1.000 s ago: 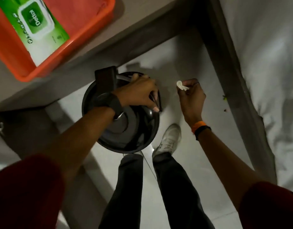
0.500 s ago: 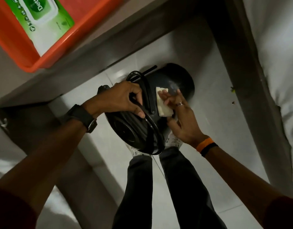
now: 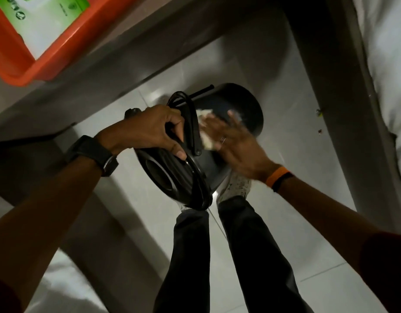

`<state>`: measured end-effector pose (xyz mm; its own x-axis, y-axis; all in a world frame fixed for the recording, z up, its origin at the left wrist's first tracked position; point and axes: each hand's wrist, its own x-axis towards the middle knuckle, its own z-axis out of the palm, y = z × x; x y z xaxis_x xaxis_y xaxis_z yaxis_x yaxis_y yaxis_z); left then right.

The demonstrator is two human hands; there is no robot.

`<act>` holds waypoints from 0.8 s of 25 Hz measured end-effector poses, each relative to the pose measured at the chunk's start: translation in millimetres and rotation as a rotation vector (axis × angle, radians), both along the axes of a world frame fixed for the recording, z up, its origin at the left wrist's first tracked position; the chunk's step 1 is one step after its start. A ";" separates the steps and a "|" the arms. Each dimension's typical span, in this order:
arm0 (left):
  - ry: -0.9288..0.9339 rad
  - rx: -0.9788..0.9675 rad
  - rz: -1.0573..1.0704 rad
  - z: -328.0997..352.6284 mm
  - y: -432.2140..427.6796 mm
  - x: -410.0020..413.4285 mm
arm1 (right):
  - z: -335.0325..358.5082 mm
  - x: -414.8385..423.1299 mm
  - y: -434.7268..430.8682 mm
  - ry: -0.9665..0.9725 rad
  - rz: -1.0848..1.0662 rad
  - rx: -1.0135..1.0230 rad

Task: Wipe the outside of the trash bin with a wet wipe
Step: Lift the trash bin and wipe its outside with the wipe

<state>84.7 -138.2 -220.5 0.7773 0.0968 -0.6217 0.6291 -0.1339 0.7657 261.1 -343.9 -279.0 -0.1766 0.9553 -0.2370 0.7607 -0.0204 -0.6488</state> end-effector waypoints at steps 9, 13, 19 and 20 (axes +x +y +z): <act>0.001 -0.074 0.082 -1.8 7.3 -0.5 | 13.0 -27.1 -33.7 0.132 -0.077 0.017; 0.029 -0.112 0.037 -5.8 6.4 0.8 | -16.6 10.8 -19.7 0.007 -0.490 -0.240; 0.010 -0.157 0.153 -8.7 14.6 6.6 | 6.3 -21.4 -39.9 0.246 -0.368 -0.113; 0.020 -0.174 0.162 -7.9 13.6 5.2 | 12.7 -33.3 -53.9 0.290 -0.268 -0.057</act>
